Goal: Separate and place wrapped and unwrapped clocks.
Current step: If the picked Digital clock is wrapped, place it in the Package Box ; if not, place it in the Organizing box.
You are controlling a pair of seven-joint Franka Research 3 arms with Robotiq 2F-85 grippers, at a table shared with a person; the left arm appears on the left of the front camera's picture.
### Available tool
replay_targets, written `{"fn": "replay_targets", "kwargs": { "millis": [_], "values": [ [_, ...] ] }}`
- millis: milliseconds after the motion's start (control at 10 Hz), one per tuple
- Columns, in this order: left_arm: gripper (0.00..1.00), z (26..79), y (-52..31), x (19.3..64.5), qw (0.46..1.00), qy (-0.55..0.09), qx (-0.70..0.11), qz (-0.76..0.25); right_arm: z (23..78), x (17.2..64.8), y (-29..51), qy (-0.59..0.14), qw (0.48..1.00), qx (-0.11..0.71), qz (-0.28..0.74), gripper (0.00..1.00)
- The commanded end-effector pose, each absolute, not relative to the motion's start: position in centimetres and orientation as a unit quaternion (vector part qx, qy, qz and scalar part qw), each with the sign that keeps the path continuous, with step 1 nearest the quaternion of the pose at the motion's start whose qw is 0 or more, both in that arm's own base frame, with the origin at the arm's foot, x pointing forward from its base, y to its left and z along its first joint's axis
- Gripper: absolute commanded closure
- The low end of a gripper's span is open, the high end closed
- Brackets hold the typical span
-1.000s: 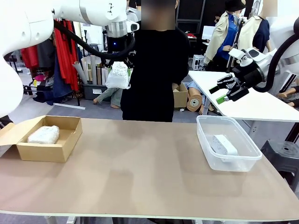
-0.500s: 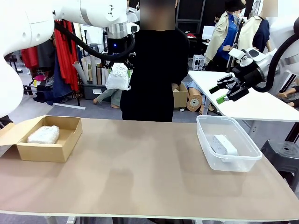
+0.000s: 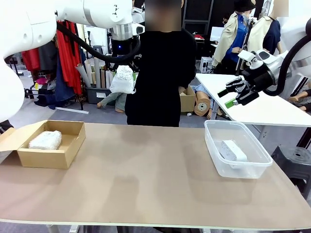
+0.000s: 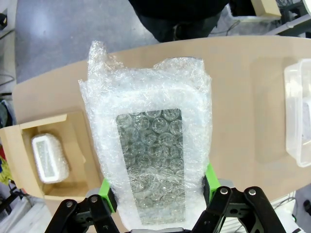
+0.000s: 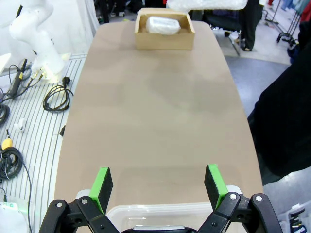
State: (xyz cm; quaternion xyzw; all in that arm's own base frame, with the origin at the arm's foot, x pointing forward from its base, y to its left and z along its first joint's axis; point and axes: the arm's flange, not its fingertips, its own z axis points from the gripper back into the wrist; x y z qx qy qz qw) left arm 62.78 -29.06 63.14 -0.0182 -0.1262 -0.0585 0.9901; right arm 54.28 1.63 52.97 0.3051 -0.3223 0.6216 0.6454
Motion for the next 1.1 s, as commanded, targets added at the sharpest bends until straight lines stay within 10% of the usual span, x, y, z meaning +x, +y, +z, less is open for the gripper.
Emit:
{"fn": "replay_targets", "kwargs": {
  "millis": [0,1000],
  "values": [
    [1.00,63.58,-29.00,62.48,0.990,-0.129,-0.019,-0.055,53.28,54.22,1.66,-0.324,0.645,0.303,0.623,0.00],
    [1.00,63.14,-29.06,62.78,0.990,-0.126,-0.018,-0.059,53.28,54.22,1.66,-0.324,0.645,0.303,0.623,0.00]
  ]
}}
